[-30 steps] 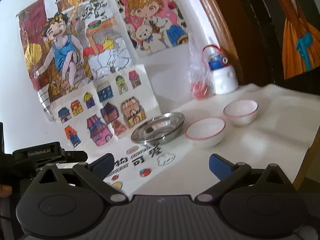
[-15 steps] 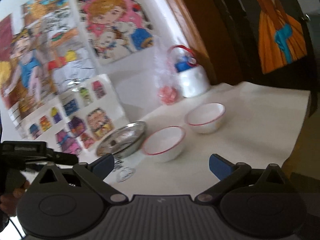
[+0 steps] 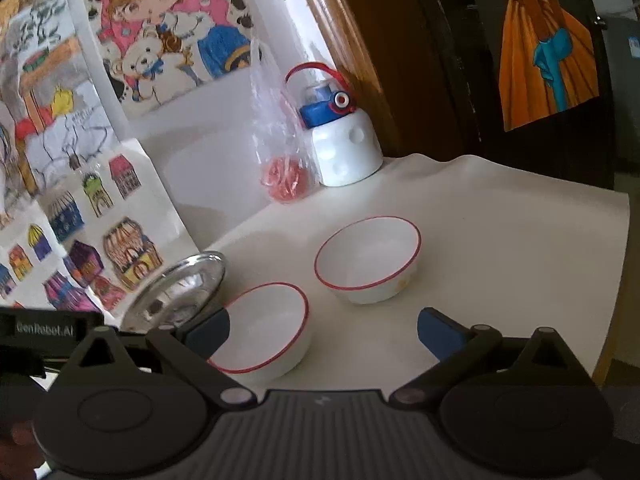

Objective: Organize plates and bowls
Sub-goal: 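Move both tools toward the red-rimmed white bowls, then grasp a red-rimmed white bowl rim with the left tool while the right tool grips it too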

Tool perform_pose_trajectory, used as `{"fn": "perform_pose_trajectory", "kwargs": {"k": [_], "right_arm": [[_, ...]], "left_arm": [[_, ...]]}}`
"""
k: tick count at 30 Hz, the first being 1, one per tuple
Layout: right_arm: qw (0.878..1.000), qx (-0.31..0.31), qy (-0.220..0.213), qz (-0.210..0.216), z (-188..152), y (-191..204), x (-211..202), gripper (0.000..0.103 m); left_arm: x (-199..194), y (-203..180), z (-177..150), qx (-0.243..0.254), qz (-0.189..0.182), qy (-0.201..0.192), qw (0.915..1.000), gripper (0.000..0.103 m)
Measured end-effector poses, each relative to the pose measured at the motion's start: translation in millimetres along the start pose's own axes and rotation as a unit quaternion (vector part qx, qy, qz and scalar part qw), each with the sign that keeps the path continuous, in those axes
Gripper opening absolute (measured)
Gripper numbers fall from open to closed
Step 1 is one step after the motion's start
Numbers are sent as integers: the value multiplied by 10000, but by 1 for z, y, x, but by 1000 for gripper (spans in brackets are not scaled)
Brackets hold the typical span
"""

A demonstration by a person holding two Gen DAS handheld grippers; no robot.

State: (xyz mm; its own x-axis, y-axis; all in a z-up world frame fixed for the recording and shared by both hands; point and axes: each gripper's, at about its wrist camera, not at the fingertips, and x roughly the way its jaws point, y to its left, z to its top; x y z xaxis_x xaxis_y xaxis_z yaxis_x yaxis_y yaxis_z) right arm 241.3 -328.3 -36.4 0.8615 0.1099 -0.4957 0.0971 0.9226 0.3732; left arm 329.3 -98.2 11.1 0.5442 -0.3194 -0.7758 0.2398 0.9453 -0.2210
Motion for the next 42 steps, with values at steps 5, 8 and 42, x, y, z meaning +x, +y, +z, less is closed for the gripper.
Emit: {"fn": "perform_pose_trajectory", "kwargs": {"k": [5, 8, 42], "right_arm": [[9999, -8, 133, 5, -1, -2, 14, 90], [9998, -5, 158, 93, -1, -1, 19, 88], [9915, 572, 594, 1010, -1, -17, 54, 39]], "left_arm": [[16, -1, 1, -435, 39, 129, 9990, 96], [23, -3, 2, -552, 168, 166, 9982, 91], [31, -31, -4, -793, 319, -104, 9963, 50]]}}
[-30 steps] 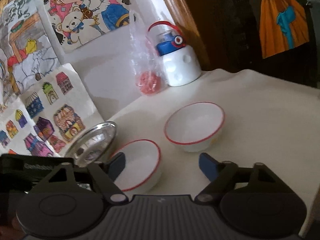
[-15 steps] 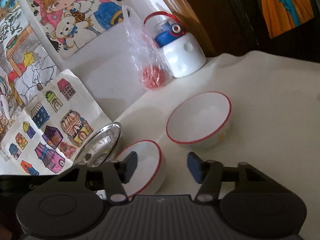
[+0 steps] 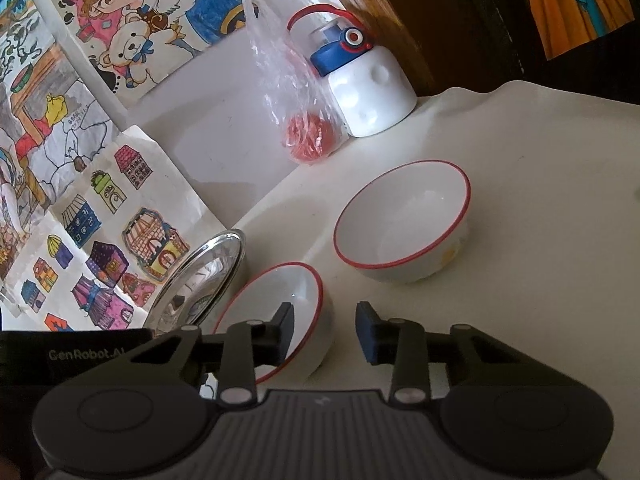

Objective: Organize plates and bowls
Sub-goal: 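Grasp a red-rimmed white bowl rim with the left tool while the right tool grips it too, then carry the white bowl with both tools into the large steel bowl, open both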

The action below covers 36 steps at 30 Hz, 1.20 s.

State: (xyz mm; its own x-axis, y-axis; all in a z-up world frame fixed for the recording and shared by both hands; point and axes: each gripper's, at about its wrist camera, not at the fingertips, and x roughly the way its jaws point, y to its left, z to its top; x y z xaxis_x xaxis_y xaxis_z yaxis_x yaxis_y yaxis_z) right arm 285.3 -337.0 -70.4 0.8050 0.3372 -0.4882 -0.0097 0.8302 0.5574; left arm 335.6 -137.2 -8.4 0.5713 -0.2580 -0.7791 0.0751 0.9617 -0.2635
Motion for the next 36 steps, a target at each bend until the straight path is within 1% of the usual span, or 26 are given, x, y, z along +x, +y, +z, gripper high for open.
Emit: {"fn": "perform_pose_trajectory", "kwargs": {"k": [1, 3, 5, 7, 10, 13, 15, 16, 19, 21, 23, 26, 31, 36], "right_arm": [[10000, 0, 8, 5, 0, 0, 0, 38], [10000, 12, 33, 18, -1, 1, 1, 32], [9999, 58, 63, 110, -1, 0, 2, 29], [9999, 60, 47, 132, -2, 0, 2, 26], [9999, 56, 8, 146, -4, 0, 1, 24], [9999, -3, -31, 148, -4, 1, 0, 21], [9999, -67, -56, 84, -5, 3, -1, 20], [9999, -106, -78, 53, -6, 3, -2, 19], [9998, -109, -135, 18, -8, 5, -6, 16], [9998, -97, -152, 25, -10, 7, -9, 16], [9997, -139, -203, 31, -12, 12, -17, 16], [9992, -228, -316, 46, -15, 23, -32, 16], [9980, -408, -464, 101, -21, 46, -61, 16], [9967, -613, -524, 136, -35, 77, -85, 16]], "left_arm": [[1, 1, 0, -70, -36, 4, 10000, 50], [3, 5, 0, -206, -121, 26, 9997, 50], [8, 8, 0, -353, -226, 68, 9991, 49], [12, 10, -1, -408, -289, 70, 9987, 49], [15, 9, -1, -360, -293, 4, 9989, 44], [18, 9, 1, -353, -355, -3, 9987, 35], [18, 7, 1, -304, -518, 7, 9982, 16], [18, 5, 0, -248, -567, -4, 9981, 14], [14, -2, -3, -1, -477, -109, 9988, 12], [12, -1, -5, 14, -467, -129, 9988, 10], [8, 0, -5, -18, -490, -123, 9987, 10], [-5, 0, -7, 58, -512, -228, 9984, 10], [-39, 3, -14, 126, -578, -431, 9973, 10], [-80, 14, -30, 101, -619, -602, 9962, 10]]}}
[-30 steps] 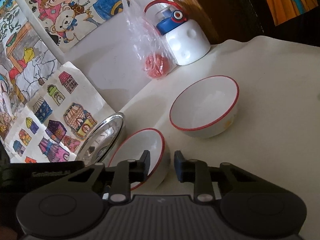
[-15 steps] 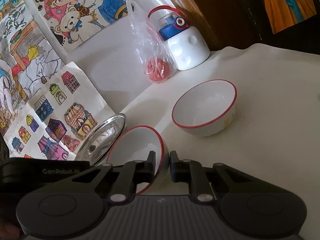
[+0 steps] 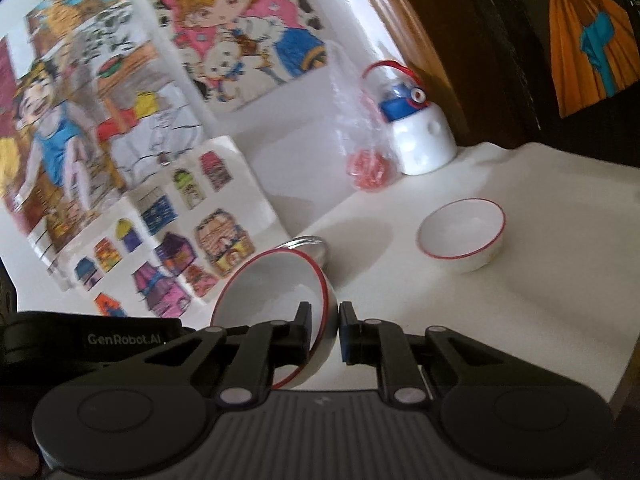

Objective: Organize plates and bowls
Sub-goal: 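Carry the white bowl with both tools into the large steel bowl, open both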

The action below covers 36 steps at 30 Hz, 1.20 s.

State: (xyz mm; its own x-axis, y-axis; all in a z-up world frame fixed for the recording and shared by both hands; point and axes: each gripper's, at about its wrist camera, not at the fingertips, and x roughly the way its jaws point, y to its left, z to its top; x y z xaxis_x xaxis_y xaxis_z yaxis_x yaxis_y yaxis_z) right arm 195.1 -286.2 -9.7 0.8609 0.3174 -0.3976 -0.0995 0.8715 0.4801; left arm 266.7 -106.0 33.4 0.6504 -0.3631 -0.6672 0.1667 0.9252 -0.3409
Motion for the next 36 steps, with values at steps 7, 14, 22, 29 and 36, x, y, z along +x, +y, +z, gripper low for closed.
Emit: {"fn": "perform_pose_trajectory", "kwargs": {"k": [7, 14, 22, 29, 36], "right_arm": [[9995, -318, 71, 32, -22, 45, -28, 16], [9974, -614, 367, 61, -52, 78, -48, 16], [9915, -972, 864, 42, -81, 98, -54, 17], [9860, -1065, 1269, 170, -93, 106, -49, 19], [9815, -1092, 1570, 132, -98, 104, -45, 22]], "left_arm": [[-59, 22, -21, -43, -24, -203, 9998, 10], [-98, 54, -46, -95, -30, -197, 9998, 10], [-114, 93, -83, -380, -122, 151, 9991, 10], [-124, 105, -93, -327, 84, 273, 9991, 11], [-116, 110, -101, -203, 193, 720, 9970, 12]]}}
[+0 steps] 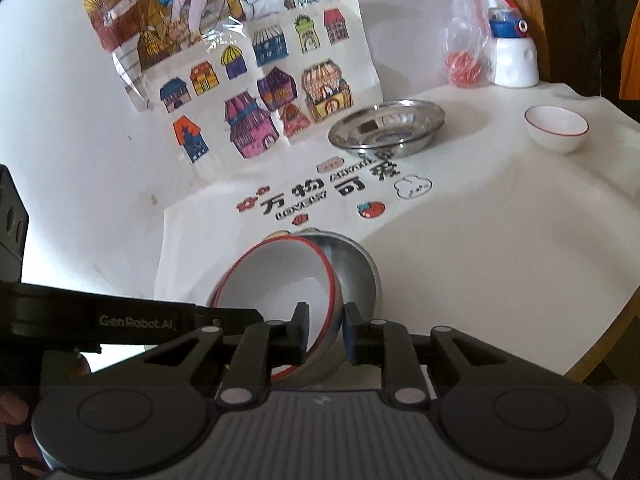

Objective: Organize plates and bowls
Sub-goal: 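Carry the white bowl with both tools into the large steel bowl, open both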

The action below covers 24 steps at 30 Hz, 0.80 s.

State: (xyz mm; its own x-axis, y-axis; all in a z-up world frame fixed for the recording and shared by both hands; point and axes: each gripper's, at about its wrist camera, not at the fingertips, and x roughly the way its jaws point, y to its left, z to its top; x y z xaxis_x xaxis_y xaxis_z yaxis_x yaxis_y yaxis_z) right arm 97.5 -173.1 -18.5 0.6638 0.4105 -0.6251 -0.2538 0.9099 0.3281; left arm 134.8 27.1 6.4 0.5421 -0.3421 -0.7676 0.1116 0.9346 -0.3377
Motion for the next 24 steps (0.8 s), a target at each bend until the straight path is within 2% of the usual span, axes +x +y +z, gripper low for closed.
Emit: {"fn": "perform_pose_trajectory", "kwargs": {"k": [6, 17, 24], "right_arm": [[9999, -7, 89, 100, 3, 0, 2, 29], [9997, -41, 189, 123, 9, 0, 9, 31], [9997, -71, 209, 145, 11, 0, 12, 38]], "left_arm": [[2, -2, 0, 29, 2, 93, 10000, 15], [5, -2, 7, 90, 79, 161, 9998, 18], [7, 0, 11, 61, 102, 199, 9997, 21]]}}
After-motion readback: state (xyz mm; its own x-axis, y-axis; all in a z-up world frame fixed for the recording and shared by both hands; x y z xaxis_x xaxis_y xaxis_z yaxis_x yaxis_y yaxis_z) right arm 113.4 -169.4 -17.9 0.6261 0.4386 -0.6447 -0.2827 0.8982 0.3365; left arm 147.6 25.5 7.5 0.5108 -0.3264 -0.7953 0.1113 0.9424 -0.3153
